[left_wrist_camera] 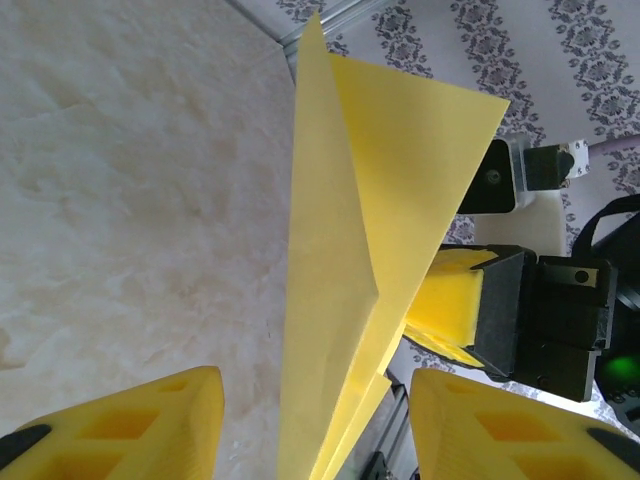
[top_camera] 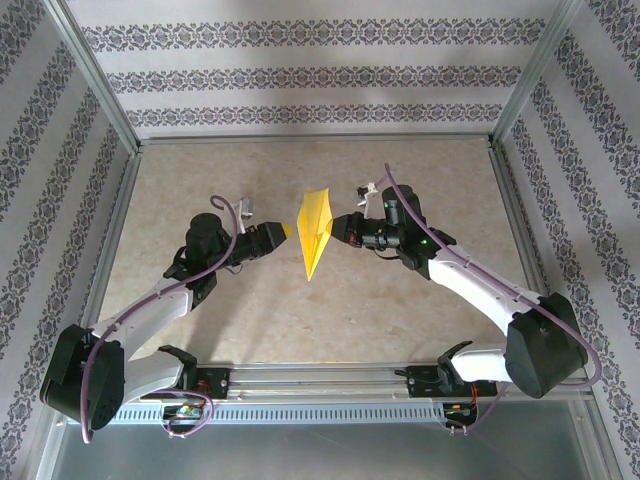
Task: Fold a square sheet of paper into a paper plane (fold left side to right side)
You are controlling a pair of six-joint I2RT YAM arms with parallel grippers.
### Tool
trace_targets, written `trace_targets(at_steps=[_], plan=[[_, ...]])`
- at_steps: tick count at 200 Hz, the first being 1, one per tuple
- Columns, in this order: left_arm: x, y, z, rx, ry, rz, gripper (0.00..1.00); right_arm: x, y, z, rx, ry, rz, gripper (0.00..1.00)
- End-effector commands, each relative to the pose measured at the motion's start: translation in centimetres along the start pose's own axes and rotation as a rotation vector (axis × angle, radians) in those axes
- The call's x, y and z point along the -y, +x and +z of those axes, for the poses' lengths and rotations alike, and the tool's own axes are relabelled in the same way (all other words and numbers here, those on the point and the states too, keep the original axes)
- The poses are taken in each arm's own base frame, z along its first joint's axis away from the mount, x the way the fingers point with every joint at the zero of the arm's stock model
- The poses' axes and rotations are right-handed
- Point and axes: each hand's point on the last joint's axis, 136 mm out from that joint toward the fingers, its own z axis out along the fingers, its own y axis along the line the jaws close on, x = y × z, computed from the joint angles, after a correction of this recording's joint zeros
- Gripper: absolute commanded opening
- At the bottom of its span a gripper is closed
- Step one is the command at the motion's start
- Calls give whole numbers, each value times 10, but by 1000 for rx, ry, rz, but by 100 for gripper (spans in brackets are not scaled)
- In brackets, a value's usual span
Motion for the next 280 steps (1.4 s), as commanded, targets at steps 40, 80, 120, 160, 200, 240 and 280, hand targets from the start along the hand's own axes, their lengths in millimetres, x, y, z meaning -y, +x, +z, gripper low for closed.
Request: trace_targets(at_steps=[40,80,120,160,200,240,280], plan=[[27,-8,8,-9,86,63,51,-10,1,0,-27,-64,-31,0],[29,-8,13,-17,96,68,50,-7,4,4,-40,-54,-21,0],[21,-5,18,-39,65,67,44,-9,6,6,-51,-56,-24,0],[13,-2,21,-50,43,59,18,-8,6,8,-57,-52,-22,0],[9,-3,21,-41,26,50,0,0,8,12,-73,-10,-21,14],[-9,-2,17,-11,-59,-6,0,21,5,-4,-71,205,-92,47],[-35,4,16,23,-133,-84,0,25,12,-18,-103,380,-182,63]])
